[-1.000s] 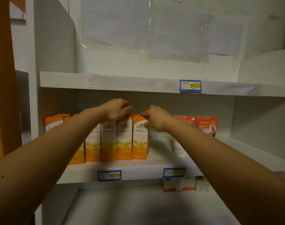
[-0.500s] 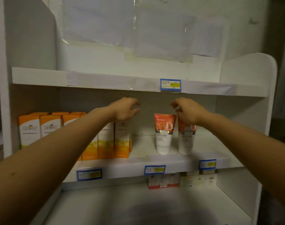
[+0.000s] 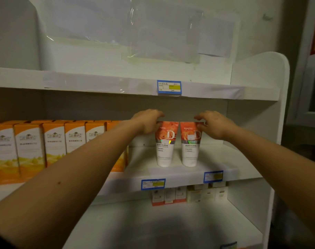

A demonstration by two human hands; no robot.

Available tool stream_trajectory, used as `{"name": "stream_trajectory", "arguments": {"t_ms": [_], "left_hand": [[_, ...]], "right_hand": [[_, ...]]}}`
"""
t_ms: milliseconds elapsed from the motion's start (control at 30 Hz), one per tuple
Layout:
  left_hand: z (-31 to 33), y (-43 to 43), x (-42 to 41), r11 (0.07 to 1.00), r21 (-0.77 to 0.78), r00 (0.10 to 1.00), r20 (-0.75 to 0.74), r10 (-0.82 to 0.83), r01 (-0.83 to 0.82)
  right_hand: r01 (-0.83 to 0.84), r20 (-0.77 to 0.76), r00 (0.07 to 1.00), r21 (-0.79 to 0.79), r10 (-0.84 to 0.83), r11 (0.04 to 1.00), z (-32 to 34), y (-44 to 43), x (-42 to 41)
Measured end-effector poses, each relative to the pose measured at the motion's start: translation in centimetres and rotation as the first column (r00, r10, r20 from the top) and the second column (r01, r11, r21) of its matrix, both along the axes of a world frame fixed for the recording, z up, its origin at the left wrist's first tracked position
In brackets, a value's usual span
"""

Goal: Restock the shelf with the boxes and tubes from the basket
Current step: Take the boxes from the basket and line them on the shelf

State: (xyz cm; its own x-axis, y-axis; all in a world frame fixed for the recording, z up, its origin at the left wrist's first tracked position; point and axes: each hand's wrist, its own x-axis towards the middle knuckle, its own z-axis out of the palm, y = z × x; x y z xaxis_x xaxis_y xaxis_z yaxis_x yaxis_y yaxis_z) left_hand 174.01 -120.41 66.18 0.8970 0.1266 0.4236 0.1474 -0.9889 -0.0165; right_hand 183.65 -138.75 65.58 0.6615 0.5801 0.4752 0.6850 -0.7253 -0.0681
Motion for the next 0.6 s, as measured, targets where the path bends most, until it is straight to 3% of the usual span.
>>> {"name": "stream_trajectory", "arguments": {"t_ms": [267, 600], "left_hand": [[-4.2, -2.0, -2.7, 0.996, 0.077, 0.968, 0.241, -0.066, 0.048], [-17.1, -4.3, -11.8, 0.991, 0.02, 0.982, 0.135, -0.134, 0.133]], "right_hand": [[-0.019, 0.072, 0.997, 0.126, 0.01, 0.992, -4.5, -3.6, -1.7], [-0.09, -0.108, 0.989, 0.088, 0.099, 0.992, -18.0, -7.6, -9.0]]}}
